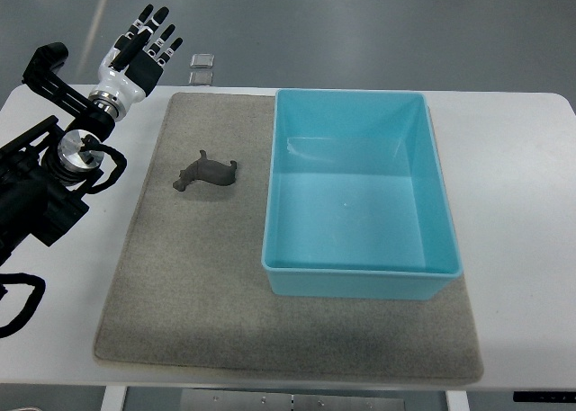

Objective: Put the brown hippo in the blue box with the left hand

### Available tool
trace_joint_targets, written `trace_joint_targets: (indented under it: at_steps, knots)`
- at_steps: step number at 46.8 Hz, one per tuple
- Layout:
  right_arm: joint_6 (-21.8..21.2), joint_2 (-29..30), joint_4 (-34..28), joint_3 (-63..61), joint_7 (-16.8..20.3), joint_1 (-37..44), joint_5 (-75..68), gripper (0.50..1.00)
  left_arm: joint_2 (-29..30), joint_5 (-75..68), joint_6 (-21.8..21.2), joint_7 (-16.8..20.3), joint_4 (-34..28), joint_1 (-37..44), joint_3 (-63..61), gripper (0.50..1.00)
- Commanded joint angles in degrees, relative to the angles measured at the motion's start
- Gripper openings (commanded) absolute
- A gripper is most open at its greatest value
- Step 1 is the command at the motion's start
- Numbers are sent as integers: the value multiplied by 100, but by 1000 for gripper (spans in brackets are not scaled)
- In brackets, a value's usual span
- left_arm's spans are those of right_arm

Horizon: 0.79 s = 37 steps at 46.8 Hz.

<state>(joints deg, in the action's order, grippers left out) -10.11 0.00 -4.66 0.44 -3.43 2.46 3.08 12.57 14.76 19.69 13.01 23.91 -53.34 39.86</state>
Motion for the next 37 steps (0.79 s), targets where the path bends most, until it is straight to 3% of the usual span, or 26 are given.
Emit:
trace_joint_targets:
  at_steps: [1, 37]
  knots:
    - [0, 0, 0, 0, 0, 0, 0, 936, 0, -8, 0, 8, 0, 7, -4, 999]
    - [0, 0, 0, 0, 0, 0, 0, 936, 0, -17, 8, 79, 0, 25, -75, 999]
